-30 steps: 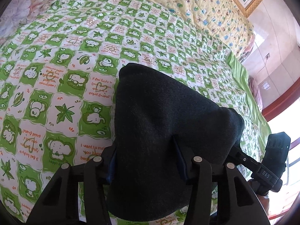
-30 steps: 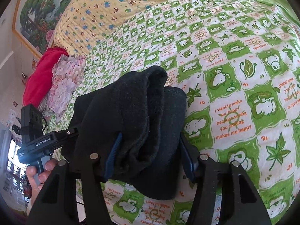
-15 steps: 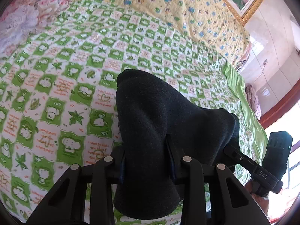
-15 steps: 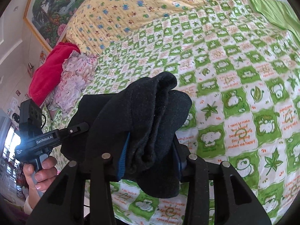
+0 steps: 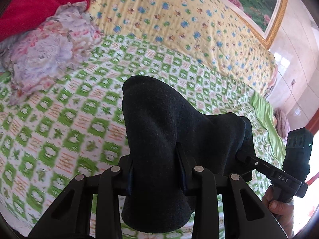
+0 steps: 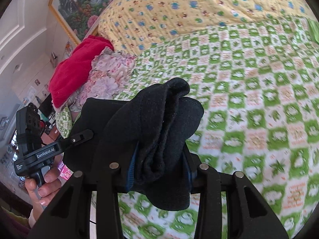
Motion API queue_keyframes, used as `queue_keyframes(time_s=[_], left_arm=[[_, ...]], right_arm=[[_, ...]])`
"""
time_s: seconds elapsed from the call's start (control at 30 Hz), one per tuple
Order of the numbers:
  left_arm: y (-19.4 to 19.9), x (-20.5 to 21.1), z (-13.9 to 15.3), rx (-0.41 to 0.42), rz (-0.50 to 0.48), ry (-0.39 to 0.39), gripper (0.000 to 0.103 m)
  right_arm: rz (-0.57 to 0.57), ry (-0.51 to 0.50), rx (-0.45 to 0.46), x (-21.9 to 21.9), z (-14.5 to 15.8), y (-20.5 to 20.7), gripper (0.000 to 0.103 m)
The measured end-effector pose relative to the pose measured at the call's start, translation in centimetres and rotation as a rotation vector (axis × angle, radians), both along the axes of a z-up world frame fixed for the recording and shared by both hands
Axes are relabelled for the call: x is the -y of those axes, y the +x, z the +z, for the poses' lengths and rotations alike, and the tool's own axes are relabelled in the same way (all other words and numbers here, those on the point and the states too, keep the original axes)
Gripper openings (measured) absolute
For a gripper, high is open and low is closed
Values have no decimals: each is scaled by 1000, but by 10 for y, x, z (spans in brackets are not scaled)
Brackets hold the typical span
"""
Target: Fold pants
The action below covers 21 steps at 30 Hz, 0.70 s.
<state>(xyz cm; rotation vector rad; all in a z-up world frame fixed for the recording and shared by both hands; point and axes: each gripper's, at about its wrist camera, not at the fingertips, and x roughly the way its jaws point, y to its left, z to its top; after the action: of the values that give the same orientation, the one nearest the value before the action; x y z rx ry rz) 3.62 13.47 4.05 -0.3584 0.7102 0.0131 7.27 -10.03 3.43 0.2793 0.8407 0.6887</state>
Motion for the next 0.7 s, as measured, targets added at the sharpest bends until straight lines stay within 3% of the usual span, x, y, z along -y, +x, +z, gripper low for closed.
queue_keyframes(time_s=[0.7], left_arm=[[45,-100,5,3,223,18,34]], right_arm=[[169,-41,-7,-122,-3,101,40]])
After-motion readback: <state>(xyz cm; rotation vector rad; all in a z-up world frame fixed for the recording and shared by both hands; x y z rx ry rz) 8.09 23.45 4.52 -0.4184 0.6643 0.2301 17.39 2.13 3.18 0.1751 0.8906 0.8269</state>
